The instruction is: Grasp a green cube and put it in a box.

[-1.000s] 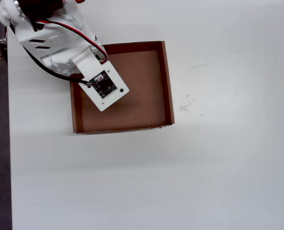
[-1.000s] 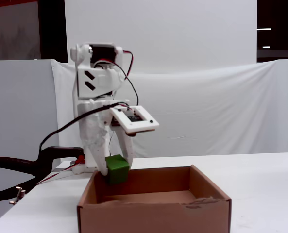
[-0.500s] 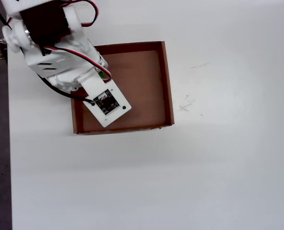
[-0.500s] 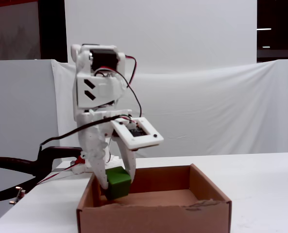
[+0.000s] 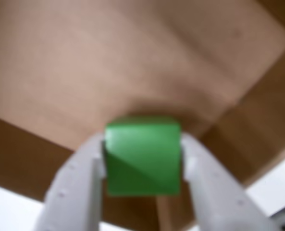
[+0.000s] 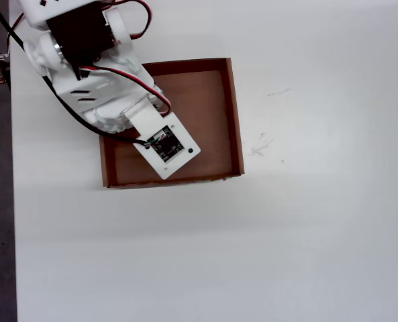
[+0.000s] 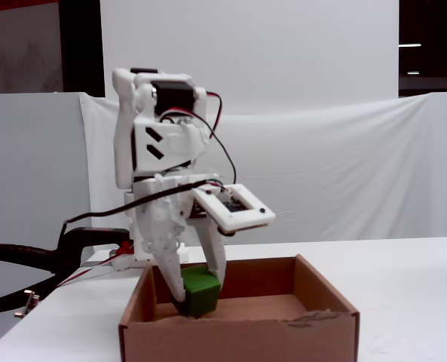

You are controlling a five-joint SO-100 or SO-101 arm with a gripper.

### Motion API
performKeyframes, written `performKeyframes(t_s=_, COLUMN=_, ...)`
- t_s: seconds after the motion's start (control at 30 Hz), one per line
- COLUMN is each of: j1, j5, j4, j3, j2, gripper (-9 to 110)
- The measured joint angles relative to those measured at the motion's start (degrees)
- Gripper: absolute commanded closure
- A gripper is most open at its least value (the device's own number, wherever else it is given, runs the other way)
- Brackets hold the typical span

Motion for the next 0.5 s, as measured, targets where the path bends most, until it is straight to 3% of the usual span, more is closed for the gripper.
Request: performKeyframes(t_s=0.5, j1=0.0, j5=0.0, j4=-1.8, j3=2.4, j2=0.1, gripper=79)
